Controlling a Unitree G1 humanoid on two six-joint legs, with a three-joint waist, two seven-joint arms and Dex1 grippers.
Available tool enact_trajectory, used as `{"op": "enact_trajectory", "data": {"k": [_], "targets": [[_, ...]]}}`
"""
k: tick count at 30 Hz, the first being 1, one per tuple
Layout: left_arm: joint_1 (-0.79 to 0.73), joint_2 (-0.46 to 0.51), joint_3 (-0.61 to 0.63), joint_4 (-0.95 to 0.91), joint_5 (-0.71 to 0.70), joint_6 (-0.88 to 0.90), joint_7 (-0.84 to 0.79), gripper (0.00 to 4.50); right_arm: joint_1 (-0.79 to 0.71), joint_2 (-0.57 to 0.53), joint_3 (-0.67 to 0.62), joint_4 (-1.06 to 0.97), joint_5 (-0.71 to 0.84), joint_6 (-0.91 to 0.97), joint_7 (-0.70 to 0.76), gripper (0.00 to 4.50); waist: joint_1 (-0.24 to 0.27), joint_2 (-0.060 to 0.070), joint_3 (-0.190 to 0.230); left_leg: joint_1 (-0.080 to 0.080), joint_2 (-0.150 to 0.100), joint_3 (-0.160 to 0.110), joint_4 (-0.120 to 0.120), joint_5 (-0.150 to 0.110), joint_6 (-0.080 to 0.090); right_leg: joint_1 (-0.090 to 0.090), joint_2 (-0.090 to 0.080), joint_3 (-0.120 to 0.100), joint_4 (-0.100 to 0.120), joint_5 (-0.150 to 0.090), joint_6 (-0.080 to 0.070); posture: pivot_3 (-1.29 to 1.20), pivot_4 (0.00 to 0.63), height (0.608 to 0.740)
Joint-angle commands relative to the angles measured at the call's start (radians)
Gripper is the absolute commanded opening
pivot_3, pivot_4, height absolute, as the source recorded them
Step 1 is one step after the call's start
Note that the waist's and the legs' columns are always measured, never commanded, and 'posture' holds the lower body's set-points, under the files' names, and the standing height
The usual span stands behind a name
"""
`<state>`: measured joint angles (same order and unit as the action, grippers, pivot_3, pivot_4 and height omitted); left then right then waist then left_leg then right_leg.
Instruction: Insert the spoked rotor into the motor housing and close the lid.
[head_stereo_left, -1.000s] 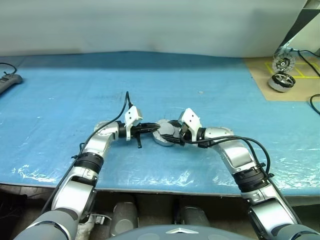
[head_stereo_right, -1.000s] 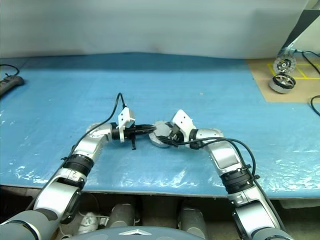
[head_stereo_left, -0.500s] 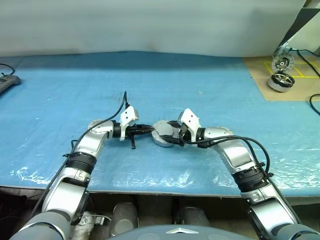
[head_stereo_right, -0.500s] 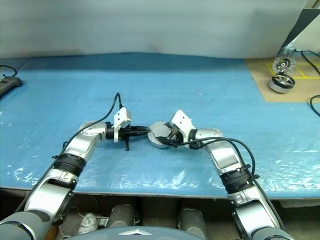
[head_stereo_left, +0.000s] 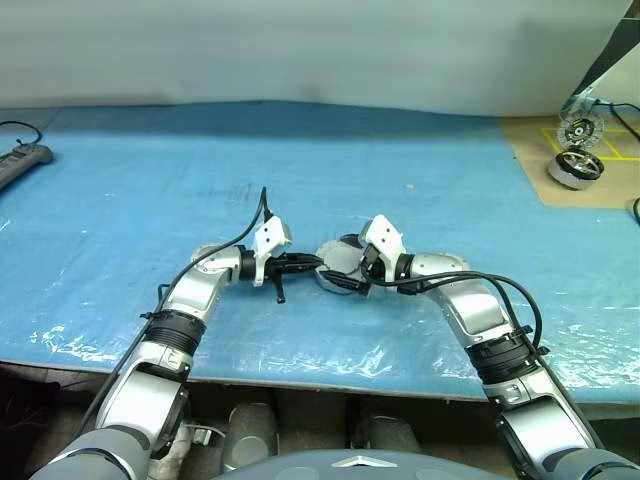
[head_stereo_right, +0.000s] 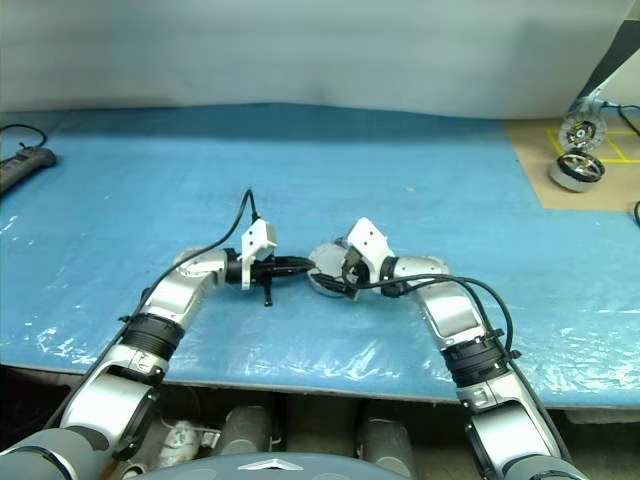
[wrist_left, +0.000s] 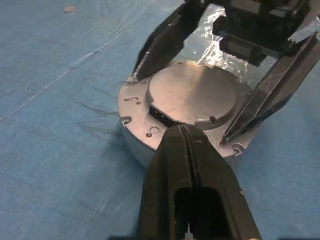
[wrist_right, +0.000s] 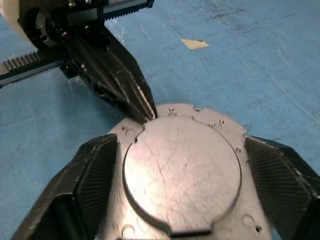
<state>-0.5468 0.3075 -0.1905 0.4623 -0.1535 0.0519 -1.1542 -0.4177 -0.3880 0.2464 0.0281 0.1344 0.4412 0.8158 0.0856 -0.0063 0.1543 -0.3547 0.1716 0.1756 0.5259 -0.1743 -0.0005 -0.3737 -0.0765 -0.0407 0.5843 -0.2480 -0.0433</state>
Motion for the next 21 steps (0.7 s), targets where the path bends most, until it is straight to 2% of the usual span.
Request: {"op": "enact_trajectory", "data": {"k": [1,2,6,12,17,20,21], "targets": [[0.019,0.01,-0.042,0.009,0.033,0.0,-0.011,0.0,-0.009,0.001,-0.036,-0.04,0.057,0.093,0.008,4.49,0.004,0.0,0.0,-0.002,0.0,0.0,0.0,0.0,0.0,-0.002,0.0,0.0,0.0,0.001,-0.001,0.0,0.15,0.74],[0.018,0.009,-0.043,0.01,0.034,-0.001,-0.009,0.0,-0.02,-0.002,-0.059,-0.069,0.086,0.104,0.017,4.49,0.008,0.0,0.0,-0.006,0.0,0.0,0.0,0.0,0.0,-0.006,0.0,0.0,0.0,0.003,-0.006,0.0,0.15,0.74],[0.011,-0.001,-0.051,0.006,0.04,0.005,0.006,0.0,-0.06,-0.02,-0.129,-0.16,0.152,0.132,0.025,4.49,0.01,0.0,0.0,-0.019,0.0,0.0,0.002,0.002,0.001,-0.017,0.0,-0.001,0.004,0.004,-0.006,0.0,0.15,0.74],[0.013,-0.009,-0.061,-0.038,0.034,0.033,0.016,0.0,-0.091,-0.026,-0.295,-0.266,0.325,0.248,-0.014,4.49,0.011,0.001,0.0,-0.022,0.0,0.0,0.003,0.002,0.004,-0.019,0.0,-0.002,0.005,0.004,-0.005,0.0,0.15,0.74],[0.021,-0.002,-0.054,-0.039,0.032,0.031,0.016,0.0,-0.034,0.015,-0.523,-0.187,0.52,0.513,-0.169,4.49,0.012,0.001,0.0,-0.021,0.0,0.0,0.004,0.001,0.001,-0.018,0.0,-0.002,0.004,0.004,-0.006,0.0,0.15,0.74],[0.03,0.001,-0.054,-0.037,0.033,0.025,0.016,0.0,-0.025,0.069,-0.778,-0.026,0.7,0.712,-0.321,4.49,0.012,0.001,0.0,-0.021,0.0,0.0,0.004,0.002,-0.001,-0.017,0.0,-0.002,0.004,0.004,-0.006,0.0,0.15,0.74],[0.032,0.003,-0.054,-0.038,0.033,0.024,0.015,0.0,-0.001,0.074,-0.82,-0.015,0.736,0.756,-0.341,4.49,0.013,0.002,0.001,-0.021,0.0,0.0,0.004,0.003,0.0,-0.017,0.0,-0.002,0.004,0.004,-0.006,0.0,0.15,0.74]]}}
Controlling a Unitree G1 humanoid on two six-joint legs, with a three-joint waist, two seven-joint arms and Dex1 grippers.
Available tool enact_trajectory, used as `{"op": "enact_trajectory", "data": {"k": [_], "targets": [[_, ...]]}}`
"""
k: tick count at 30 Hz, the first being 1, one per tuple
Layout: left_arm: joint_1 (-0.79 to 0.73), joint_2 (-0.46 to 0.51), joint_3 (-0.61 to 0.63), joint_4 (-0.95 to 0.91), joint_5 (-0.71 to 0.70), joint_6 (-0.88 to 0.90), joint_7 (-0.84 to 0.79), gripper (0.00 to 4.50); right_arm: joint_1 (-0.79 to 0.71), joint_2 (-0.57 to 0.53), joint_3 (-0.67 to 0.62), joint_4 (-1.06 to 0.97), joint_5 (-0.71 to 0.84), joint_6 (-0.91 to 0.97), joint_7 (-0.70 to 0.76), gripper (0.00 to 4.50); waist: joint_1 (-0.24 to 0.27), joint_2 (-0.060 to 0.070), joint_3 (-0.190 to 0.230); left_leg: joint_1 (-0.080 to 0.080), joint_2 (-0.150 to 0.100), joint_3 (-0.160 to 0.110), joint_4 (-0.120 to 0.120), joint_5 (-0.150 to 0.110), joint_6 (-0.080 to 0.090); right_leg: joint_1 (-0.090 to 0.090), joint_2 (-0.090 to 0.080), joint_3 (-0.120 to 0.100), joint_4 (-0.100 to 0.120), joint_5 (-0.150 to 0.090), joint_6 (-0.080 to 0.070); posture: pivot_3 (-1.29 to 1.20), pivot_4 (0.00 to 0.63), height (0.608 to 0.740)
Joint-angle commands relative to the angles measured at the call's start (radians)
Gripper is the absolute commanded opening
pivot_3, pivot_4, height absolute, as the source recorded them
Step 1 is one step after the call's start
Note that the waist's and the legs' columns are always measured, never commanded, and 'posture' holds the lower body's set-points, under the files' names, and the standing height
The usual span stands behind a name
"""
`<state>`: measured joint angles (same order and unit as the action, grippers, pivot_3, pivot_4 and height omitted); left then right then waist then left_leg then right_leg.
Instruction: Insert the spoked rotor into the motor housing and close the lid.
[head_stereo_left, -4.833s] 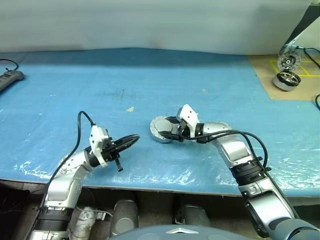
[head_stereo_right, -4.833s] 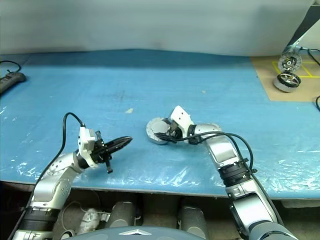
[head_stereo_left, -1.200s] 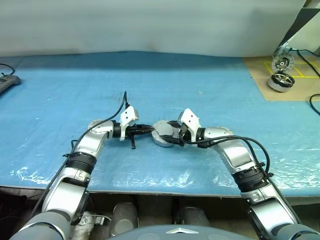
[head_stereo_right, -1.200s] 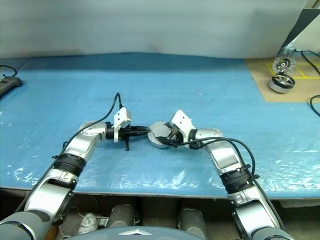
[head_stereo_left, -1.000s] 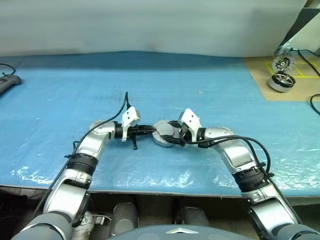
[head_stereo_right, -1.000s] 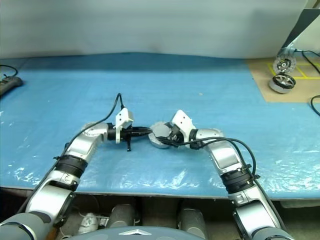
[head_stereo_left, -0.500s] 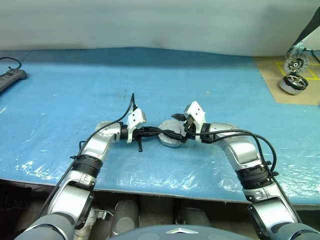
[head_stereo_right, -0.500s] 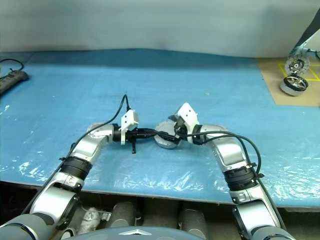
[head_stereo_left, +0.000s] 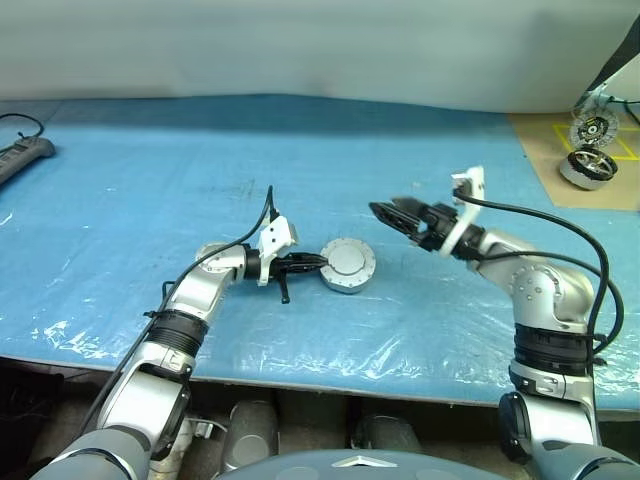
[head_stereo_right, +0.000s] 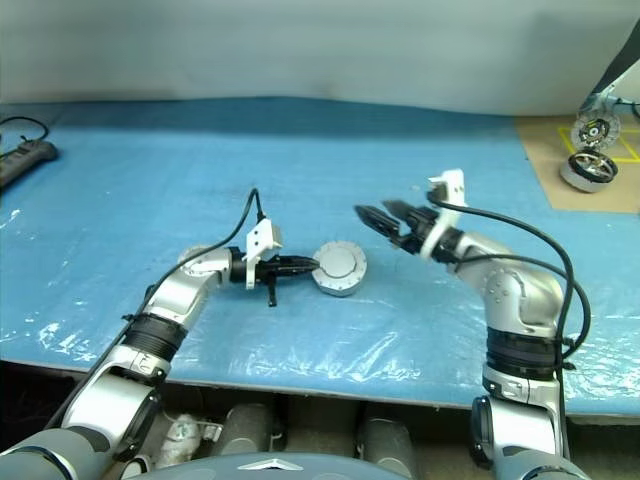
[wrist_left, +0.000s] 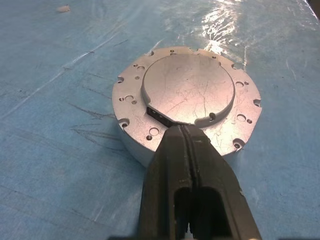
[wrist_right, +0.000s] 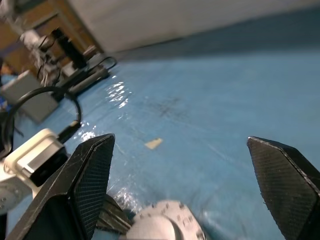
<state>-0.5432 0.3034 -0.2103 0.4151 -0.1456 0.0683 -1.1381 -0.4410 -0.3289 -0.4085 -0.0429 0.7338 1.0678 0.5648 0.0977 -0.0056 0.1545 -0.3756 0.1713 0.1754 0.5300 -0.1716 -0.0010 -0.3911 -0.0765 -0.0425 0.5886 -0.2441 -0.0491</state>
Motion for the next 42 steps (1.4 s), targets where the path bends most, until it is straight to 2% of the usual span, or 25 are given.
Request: {"op": "enact_trajectory", "data": {"k": [1,5,11,17,24,27,31,32,36,42], "targets": [[0.03,0.009,-0.034,0.01,0.025,0.007,-0.003,0.0,0.053,0.022,-0.185,0.036,0.172,0.169,-0.098,4.49,0.001,0.002,0.001,0.0,0.0,0.0,0.0,0.0,0.0,0.0,0.0,0.0,0.0,0.0,0.0,0.0,0.15,0.74],[0.026,0.016,-0.024,-0.002,0.017,0.01,-0.004,0.0,0.178,0.064,-0.177,-0.084,0.261,0.263,-0.137,4.49,0.001,0.005,0.0,0.0,0.002,0.0,0.0,0.002,0.001,-0.001,0.0,-0.004,0.0,0.0,-0.001,0.0,0.15,0.74],[0.021,0.005,-0.033,0.018,0.022,-0.009,-0.005,0.0,0.282,0.083,0.007,-0.177,0.217,0.243,-0.14,4.49,0.001,0.009,0.001,0.001,0.002,0.0,0.0,0.0,-0.003,0.001,0.0,-0.006,0.0,0.0,-0.001,0.0,0.15,0.74],[0.016,-0.006,-0.037,0.128,0.043,-0.096,-0.007,0.0,0.261,0.123,0.123,-0.103,0.151,0.144,-0.157,4.49,0.002,0.008,0.001,0.004,0.001,-0.001,0.0,0.0,-0.003,0.005,-0.001,-0.006,-0.001,-0.001,-0.001,0.0,0.15,0.74],[-0.004,0.006,-0.027,0.143,0.037,-0.102,-0.018,0.0,0.198,0.181,0.14,-0.031,0.161,0.069,-0.156,4.49,-0.001,0.008,0.001,0.007,0.002,-0.001,0.0,0.0,-0.004,0.007,-0.001,-0.005,0.0,-0.001,0.0,0.0,0.15,0.74],[-0.004,-0.003,-0.032,0.163,0.045,-0.118,-0.009,0.0,0.192,0.19,0.138,-0.031,0.17,0.05,-0.154,3.86,0.0,0.008,0.001,0.007,0.002,-0.001,0.0,0.0,-0.004,0.007,-0.001,-0.005,0.0,0.0,-0.001,0.0,0.15,0.74],[-0.011,-0.012,-0.035,0.194,0.051,-0.138,-0.002,0.0,0.2,0.186,0.142,-0.033,0.174,0.04,-0.149,2.51,0.002,0.008,0.001,0.005,0.001,-0.001,0.0,0.0,-0.004,0.006,-0.001,-0.006,0.0,0.0,-0.001,0.0,0.15,0.74],[-0.013,-0.012,-0.033,0.191,0.048,-0.134,-0.005,0.0,0.203,0.185,0.144,-0.035,0.173,0.039,-0.149,2.35,0.003,0.008,0.001,0.005,0.001,-0.001,0.0,0.0,-0.004,0.006,-0.001,-0.006,0.0,0.0,-0.001,0.0,0.15,0.74],[-0.026,-0.009,-0.016,0.166,0.023,-0.11,-0.02,0.0,0.208,0.19,0.15,-0.036,0.173,0.034,-0.154,2.35,0.003,0.008,0.001,0.005,0.001,-0.001,0.0,0.0,-0.004,0.006,-0.002,-0.006,0.0,0.0,-0.001,0.0,0.15,0.74],[-0.059,0.005,0.099,-0.031,-0.179,0.156,-0.06,0.0,0.189,0.216,0.108,-0.022,0.233,0.061,-0.184,2.35,-0.003,0.008,0.002,0.001,0.001,-0.001,0.0,0.001,-0.004,0.001,-0.001,-0.006,0.002,0.0,-0.001,0.0,0.15,0.74]]}}
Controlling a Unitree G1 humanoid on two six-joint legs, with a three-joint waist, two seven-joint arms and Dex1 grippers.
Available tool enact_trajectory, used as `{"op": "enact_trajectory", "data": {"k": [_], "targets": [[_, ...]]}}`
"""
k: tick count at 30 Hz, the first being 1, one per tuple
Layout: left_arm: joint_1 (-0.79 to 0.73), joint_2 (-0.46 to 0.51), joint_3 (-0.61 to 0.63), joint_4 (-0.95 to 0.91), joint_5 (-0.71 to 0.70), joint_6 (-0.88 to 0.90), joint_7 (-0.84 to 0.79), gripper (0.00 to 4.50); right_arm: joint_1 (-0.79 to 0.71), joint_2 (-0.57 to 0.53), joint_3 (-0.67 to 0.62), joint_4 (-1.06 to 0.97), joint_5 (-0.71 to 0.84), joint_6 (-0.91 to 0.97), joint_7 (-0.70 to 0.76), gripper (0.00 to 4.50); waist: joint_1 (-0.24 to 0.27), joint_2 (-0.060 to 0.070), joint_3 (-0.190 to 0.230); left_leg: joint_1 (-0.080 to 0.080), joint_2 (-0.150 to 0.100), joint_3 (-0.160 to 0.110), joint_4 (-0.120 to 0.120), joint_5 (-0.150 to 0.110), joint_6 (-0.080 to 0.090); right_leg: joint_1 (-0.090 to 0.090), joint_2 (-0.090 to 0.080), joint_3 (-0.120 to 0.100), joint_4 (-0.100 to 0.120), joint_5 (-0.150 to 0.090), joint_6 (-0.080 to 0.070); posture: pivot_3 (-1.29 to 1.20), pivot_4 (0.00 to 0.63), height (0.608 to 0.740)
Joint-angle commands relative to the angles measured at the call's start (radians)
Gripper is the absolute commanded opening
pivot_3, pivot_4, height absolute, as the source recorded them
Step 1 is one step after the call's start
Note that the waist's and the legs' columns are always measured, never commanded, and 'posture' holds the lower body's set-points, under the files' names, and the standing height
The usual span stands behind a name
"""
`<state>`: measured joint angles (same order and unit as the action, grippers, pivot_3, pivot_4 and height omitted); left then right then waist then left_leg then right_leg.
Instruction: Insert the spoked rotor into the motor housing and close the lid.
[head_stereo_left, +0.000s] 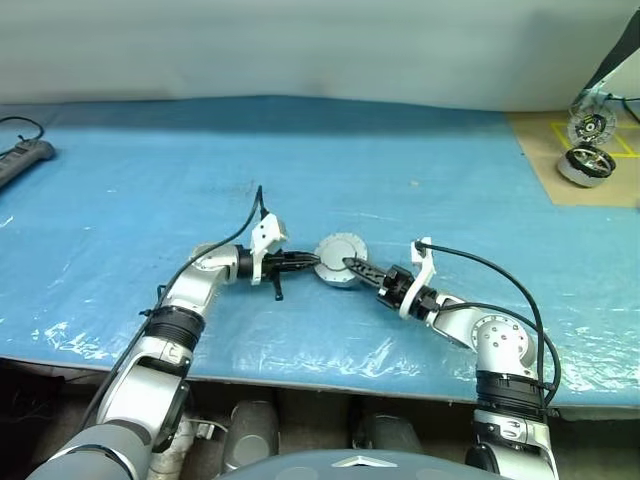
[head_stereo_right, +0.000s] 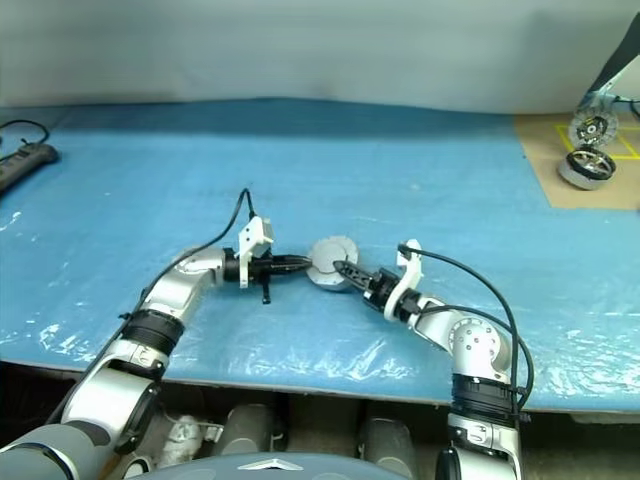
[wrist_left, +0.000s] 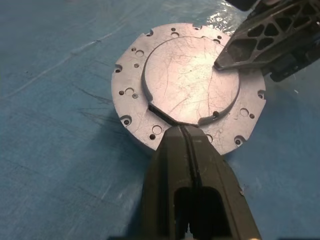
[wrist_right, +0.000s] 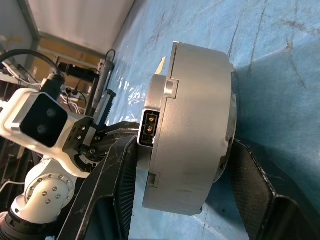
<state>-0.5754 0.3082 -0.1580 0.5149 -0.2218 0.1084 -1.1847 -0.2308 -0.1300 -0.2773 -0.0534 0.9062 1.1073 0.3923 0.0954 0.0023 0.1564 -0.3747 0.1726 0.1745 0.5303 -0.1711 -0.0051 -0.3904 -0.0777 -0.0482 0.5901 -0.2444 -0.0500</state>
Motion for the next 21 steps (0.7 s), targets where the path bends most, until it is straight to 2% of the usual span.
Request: {"op": "enact_trajectory", "data": {"k": [1,5,7,13,17,20,21], "targets": [[-0.028,0.002,0.065,-0.185,-0.143,0.184,-0.006,0.0,-0.028,0.024,-0.045,-0.003,0.085,0.027,-0.02,2.35,-0.001,0.0,0.001,-0.004,0.0,0.0,0.0,0.0,0.0,-0.004,0.0,0.0,0.001,0.0,0.0,0.0,0.15,0.74],[-0.003,0.021,0.11,-0.341,-0.249,0.368,0.022,0.0,-0.058,0.051,-0.121,0.025,0.166,0.032,-0.065,2.35,-0.001,-0.005,0.004,-0.019,0.001,-0.001,0.01,0.003,0.004,-0.02,0.0,-0.001,0.016,0.002,0.001,0.0,0.15,0.74],[0.002,0.036,0.13,-0.363,-0.279,0.42,0.029,0.0,-0.07,0.067,-0.15,0.026,0.206,0.036,-0.09,2.35,-0.001,-0.002,0.006,-0.02,0.002,-0.001,0.01,0.003,0.004,-0.021,0.001,-0.003,0.017,0.001,-0.001,0.0,0.15,0.74],[0.028,0.069,0.165,-0.329,-0.305,0.457,0.045,0.0,-0.118,0.115,-0.211,-0.001,0.347,0.009,-0.191,2.35,-0.004,0.002,0.009,-0.019,0.003,-0.001,0.012,0.003,0.004,-0.021,0.001,-0.003,0.017,-0.002,-0.005,0.0,0.15,0.74],[0.026,0.031,0.243,-0.259,-0.353,0.505,0.134,0.0,-0.179,0.126,-0.238,-0.039,0.482,-0.033,-0.272,2.35,-0.003,0.004,0.01,-0.02,0.003,-0.001,0.014,0.003,0.003,-0.021,0.001,-0.003,0.018,-0.001,-0.005,0.0,0.15,0.74],[0.001,-0.034,0.348,-0.197,-0.446,0.578,0.228,0.54,-0.194,0.124,-0.196,-0.079,0.546,-0.032,-0.317,2.35,-0.001,0.003,0.01,-0.02,0.002,-0.001,0.014,0.003,0.004,-0.02,0.001,-0.003,0.018,-0.001,-0.004,0.0,0.15,0.74],[0.001,-0.044,0.369,-0.203,-0.482,0.614,0.227,0.88,-0.194,0.12,-0.179,-0.091,0.563,-0.031,-0.329,2.35,-0.001,0.003,0.01,-0.02,0.002,-0.002,0.014,0.003,0.004,-0.02,0.001,-0.003,0.018,-0.001,-0.003,0.0,0.15,0.74]]}}
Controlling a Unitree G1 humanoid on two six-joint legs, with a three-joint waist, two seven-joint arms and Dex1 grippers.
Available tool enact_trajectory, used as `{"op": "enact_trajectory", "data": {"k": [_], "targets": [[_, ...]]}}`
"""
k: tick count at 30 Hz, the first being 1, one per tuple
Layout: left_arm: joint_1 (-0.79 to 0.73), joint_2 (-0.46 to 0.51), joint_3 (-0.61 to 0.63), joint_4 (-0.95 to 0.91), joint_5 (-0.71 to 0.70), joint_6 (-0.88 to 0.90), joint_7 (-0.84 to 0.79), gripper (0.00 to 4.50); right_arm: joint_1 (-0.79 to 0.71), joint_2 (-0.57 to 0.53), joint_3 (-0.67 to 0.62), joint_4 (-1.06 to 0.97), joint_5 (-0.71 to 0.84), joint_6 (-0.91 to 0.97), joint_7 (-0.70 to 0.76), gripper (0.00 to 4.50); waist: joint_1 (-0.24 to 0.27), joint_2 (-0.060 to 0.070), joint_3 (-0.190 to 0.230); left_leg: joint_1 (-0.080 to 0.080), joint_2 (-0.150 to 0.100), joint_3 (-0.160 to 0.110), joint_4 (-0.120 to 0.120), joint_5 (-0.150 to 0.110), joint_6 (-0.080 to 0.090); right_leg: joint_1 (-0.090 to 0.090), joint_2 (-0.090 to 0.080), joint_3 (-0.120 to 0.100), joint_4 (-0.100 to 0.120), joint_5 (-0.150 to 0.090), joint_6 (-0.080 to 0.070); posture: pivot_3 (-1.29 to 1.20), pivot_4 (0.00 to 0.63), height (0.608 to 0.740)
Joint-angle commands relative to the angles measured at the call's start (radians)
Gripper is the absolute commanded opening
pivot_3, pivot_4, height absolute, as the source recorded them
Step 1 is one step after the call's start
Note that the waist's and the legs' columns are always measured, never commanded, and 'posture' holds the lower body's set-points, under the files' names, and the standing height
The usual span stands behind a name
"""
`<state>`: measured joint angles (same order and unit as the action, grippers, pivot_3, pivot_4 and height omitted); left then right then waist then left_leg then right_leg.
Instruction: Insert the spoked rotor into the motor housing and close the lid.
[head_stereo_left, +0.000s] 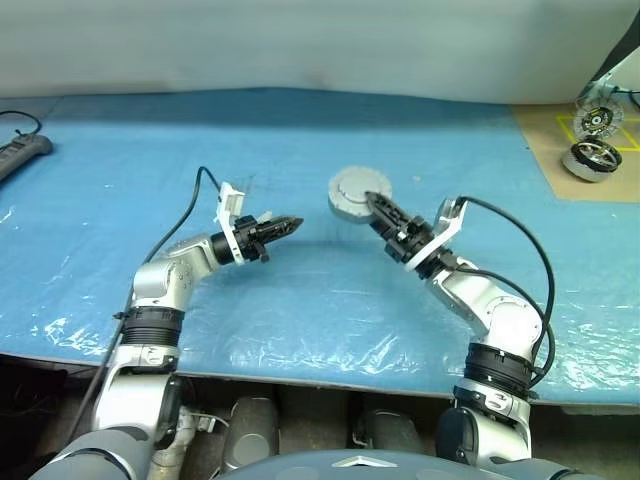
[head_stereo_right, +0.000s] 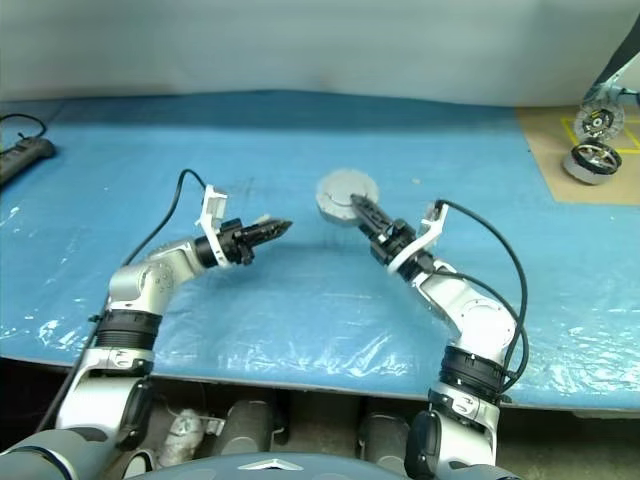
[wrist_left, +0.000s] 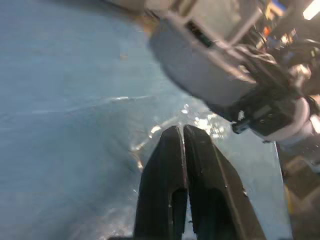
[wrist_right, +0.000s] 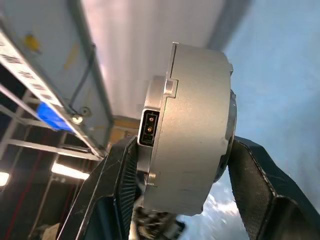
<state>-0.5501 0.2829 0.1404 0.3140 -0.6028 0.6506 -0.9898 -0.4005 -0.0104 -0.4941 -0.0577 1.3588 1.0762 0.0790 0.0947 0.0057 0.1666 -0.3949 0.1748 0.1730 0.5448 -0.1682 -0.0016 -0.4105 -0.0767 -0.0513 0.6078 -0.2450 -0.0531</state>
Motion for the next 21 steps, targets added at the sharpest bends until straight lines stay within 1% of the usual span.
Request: {"op": "enact_trajectory", "data": {"k": [1,5,8,10,13,16,21], "targets": [[-0.025,-0.032,0.09,-0.019,-0.139,0.11,0.044,1.17,-0.025,-0.002,0.051,-0.094,0.127,-0.002,-0.03,2.35,0.0,0.0,0.0,0.0,0.0,0.0,0.0,0.0,0.0,0.0,0.0,0.0,0.0,0.001,0.002,0.0,0.15,0.74],[-0.041,-0.112,0.194,-0.051,-0.304,0.251,0.177,2.63,-0.028,-0.034,0.083,-0.091,0.173,-0.016,-0.049,2.35,0.001,-0.001,0.0,-0.002,0.0,-0.001,0.0,0.0,0.0,-0.001,0.0,-0.002,0.001,0.001,0.002,0.0,0.15,0.74],[-0.032,-0.144,0.225,-0.091,-0.394,0.327,0.228,3.63,-0.028,-0.057,0.107,-0.088,0.192,-0.023,-0.052,2.35,0.001,-0.001,0.0,-0.003,-0.001,-0.002,0.0,0.0,0.0,-0.001,0.0,-0.002,0.001,0.002,0.003,0.0,0.15,0.74],[-0.027,-0.152,0.235,-0.105,-0.425,0.352,0.257,4.39,-0.024,-0.068,0.12,-0.087,0.204,-0.026,-0.055,2.35,0.001,-0.001,0.0,-0.003,-0.001,-0.002,0.0,0.0,0.0,-0.001,0.0,-0.002,0.001,0.002,0.003,0.0,0.15,0.74],[-0.025,-0.156,0.229,-0.097,-0.429,0.364,0.298,4.45,-0.019,-0.088,0.134,-0.086,0.222,-0.033,-0.059,2.35,0.001,-0.001,0.0,-0.003,-0.001,-0.003,0.001,0.0,0.0,-0.001,0.0,-0.002,0.001,0.002,0.004,0.0,0.15,0.74],[-0.041,-0.184,0.231,-0.062,-0.453,0.397,0.344,4.45,-0.018,-0.105,0.148,-0.085,0.233,-0.04,-0.059,2.35,0.001,-0.001,0.0,-0.004,-0.001,-0.004,0.002,0.0,0.0,0.0,0.0,-0.002,0.0,0.004,0.006,0.0,0.15,0.74],[-0.075,-0.237,0.203,-0.035,-0.448,0.383,0.336,4.45,-0.015,-0.13,0.173,-0.085,0.231,-0.051,-0.05,2.35,0.002,-0.001,0.001,-0.008,-0.003,-0.008,0.006,0.0,0.0,0.0,0.0,-0.002,0.0,0.006,0.009,0.0,0.15,0.74]]}}
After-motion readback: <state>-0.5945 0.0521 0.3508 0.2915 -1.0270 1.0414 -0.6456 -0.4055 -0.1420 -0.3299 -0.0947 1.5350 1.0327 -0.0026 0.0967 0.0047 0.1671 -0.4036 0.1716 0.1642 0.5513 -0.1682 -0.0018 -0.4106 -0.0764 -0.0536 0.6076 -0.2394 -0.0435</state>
